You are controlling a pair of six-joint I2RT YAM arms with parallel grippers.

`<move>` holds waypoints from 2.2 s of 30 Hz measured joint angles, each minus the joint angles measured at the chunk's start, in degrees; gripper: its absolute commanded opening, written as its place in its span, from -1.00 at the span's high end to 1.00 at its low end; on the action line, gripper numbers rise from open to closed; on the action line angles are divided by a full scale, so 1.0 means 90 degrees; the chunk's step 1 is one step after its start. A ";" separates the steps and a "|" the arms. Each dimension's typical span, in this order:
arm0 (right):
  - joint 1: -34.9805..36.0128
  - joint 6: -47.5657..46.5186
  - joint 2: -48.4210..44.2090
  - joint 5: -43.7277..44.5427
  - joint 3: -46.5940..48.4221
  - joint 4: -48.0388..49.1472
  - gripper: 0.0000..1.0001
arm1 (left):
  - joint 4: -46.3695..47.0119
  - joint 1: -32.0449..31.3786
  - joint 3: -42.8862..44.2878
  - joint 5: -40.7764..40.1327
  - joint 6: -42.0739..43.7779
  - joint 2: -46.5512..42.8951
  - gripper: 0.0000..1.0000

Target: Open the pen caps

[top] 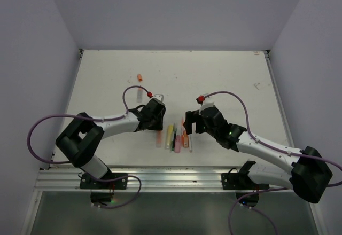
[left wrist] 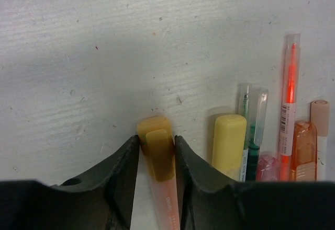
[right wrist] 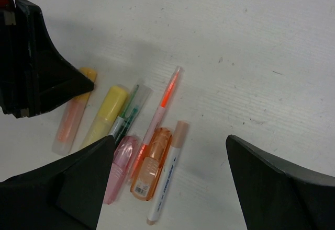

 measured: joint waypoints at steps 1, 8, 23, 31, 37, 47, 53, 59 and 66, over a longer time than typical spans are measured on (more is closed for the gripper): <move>0.0000 0.0000 0.0000 -0.0010 0.0000 0.0012 -0.84 | 0.0002 0.0000 0.0000 0.0010 0.0000 0.0007 0.38; 0.0000 0.0075 0.0000 -0.0316 -0.0019 0.0194 -0.83 | 0.0017 0.0000 0.0039 0.0024 -0.0063 -0.0015 0.99; 0.0233 0.0670 0.0498 -0.1608 -0.0393 0.2465 -0.74 | 0.0291 0.0000 0.0097 -0.0308 -0.0415 -0.1695 1.00; 0.0381 0.0950 0.1452 -0.1972 -0.0347 0.3330 -0.68 | 0.0678 0.0000 0.0066 -0.0376 -0.0814 -0.2157 1.00; 0.0457 0.1120 0.2062 -0.2178 -0.0056 0.3667 -0.51 | 0.1003 0.0000 -0.0044 -0.0425 -0.1018 -0.2302 1.00; 0.0466 0.1124 0.2244 -0.2261 0.0240 0.3985 0.48 | 0.1494 0.0000 -0.0544 -0.0420 -0.1243 -0.2511 1.00; 0.0398 0.1241 0.2263 -0.2174 0.0238 0.3963 1.00 | 0.1719 0.0010 -0.0777 -0.0427 -0.1161 -0.2871 0.13; 0.0471 0.1207 0.2110 -0.2348 0.0236 0.3854 1.00 | 0.2137 0.0044 -0.1049 -0.0083 -0.0886 -0.3402 -0.55; 0.0372 0.1098 0.1644 -0.2861 0.0231 0.3793 1.00 | 0.3240 0.1513 -0.1877 0.1984 -0.0549 -0.4294 -0.75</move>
